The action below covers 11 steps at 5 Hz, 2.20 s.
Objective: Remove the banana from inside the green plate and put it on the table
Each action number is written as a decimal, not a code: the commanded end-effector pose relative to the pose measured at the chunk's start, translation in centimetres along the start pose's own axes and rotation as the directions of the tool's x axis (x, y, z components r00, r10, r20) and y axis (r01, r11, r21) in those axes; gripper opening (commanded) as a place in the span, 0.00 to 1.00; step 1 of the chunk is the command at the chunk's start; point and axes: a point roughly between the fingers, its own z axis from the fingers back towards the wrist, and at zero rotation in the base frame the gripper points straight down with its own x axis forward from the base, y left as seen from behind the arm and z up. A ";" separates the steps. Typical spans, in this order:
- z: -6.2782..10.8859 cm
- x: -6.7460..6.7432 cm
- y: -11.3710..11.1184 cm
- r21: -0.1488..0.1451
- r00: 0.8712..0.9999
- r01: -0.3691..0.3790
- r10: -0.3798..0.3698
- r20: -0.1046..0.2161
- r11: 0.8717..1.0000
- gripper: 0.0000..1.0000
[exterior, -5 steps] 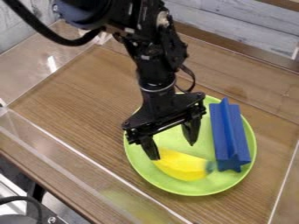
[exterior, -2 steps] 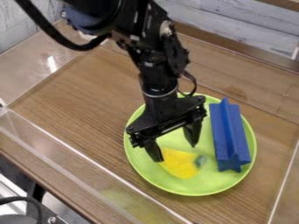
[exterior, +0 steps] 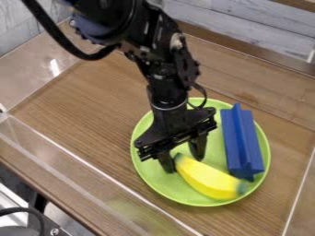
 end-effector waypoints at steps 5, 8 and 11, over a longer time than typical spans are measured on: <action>1.4 1.3 -1.1 -0.014 0.997 0.047 -0.046 0.062 0.999 0.00; 1.9 2.3 -1.7 -0.029 0.995 0.054 -0.052 0.091 0.998 0.00; 2.6 3.6 -2.4 -0.061 0.993 0.044 -0.037 0.111 0.997 0.00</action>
